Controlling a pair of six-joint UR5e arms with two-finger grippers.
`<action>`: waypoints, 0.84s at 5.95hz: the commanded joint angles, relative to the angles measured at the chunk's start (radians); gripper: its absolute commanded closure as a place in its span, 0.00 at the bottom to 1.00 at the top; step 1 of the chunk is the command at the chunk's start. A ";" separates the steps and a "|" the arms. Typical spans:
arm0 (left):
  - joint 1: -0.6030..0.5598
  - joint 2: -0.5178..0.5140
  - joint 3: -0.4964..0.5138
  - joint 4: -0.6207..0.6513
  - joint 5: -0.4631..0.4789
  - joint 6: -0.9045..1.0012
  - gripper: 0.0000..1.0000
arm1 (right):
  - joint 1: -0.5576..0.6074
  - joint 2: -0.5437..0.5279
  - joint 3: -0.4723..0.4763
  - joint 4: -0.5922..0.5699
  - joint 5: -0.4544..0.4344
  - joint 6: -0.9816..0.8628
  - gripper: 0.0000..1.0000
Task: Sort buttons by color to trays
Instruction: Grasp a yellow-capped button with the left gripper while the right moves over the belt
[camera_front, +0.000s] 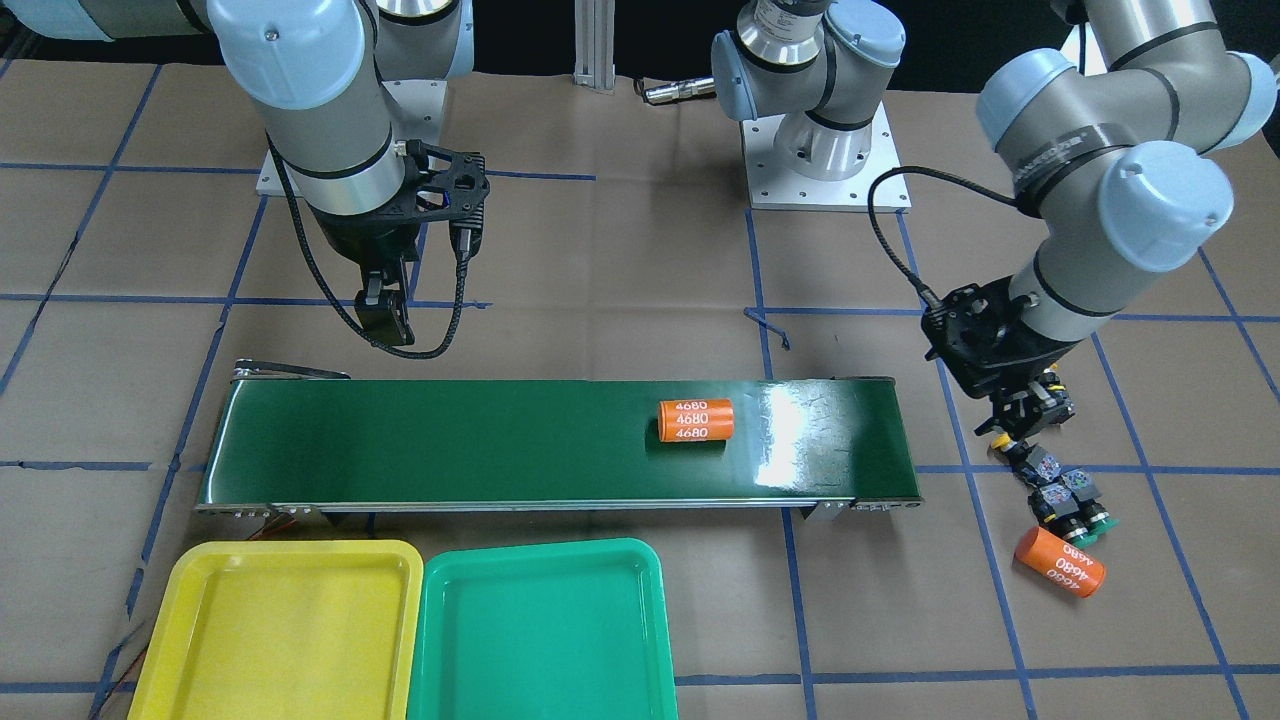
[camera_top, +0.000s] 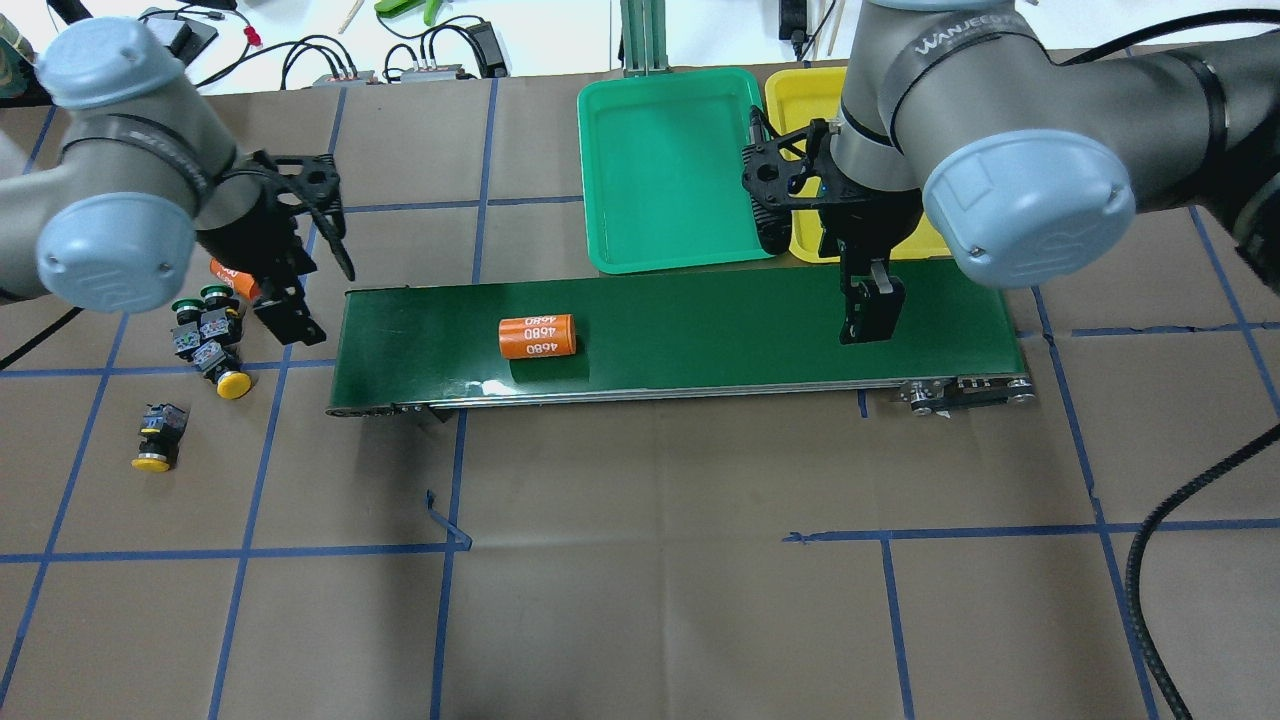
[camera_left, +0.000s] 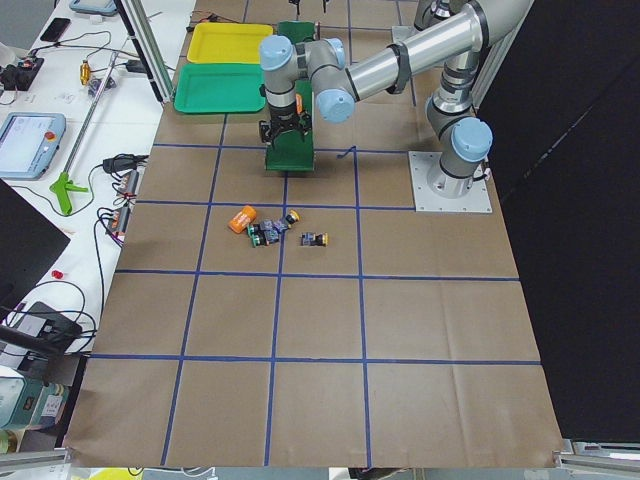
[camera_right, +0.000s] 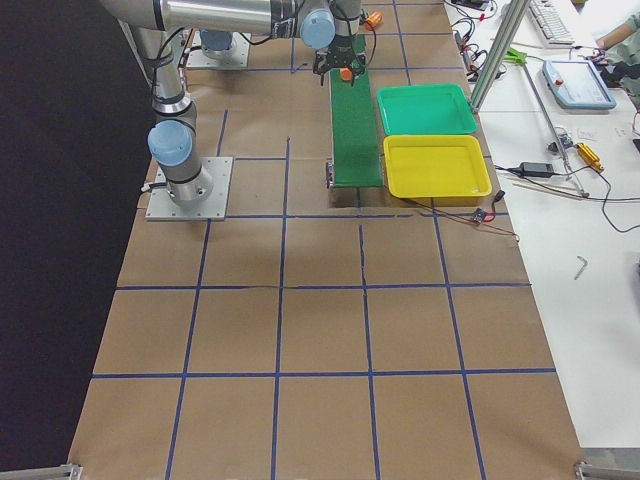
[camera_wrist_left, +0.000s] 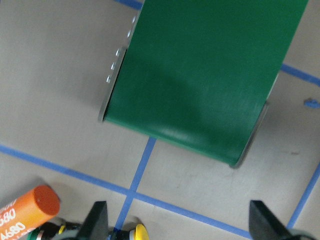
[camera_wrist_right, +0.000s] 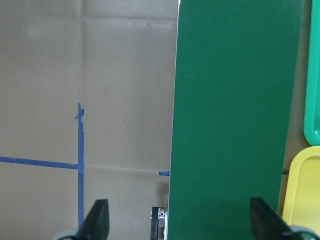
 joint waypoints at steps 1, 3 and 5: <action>0.198 -0.032 -0.002 -0.013 -0.052 -0.085 0.01 | 0.002 0.004 0.001 -0.027 0.094 0.001 0.00; 0.284 -0.066 -0.037 0.009 -0.052 -0.313 0.01 | 0.046 0.016 -0.002 -0.091 0.101 0.070 0.00; 0.335 -0.166 -0.071 0.183 -0.007 -0.573 0.01 | 0.062 0.031 -0.002 -0.137 0.099 0.089 0.00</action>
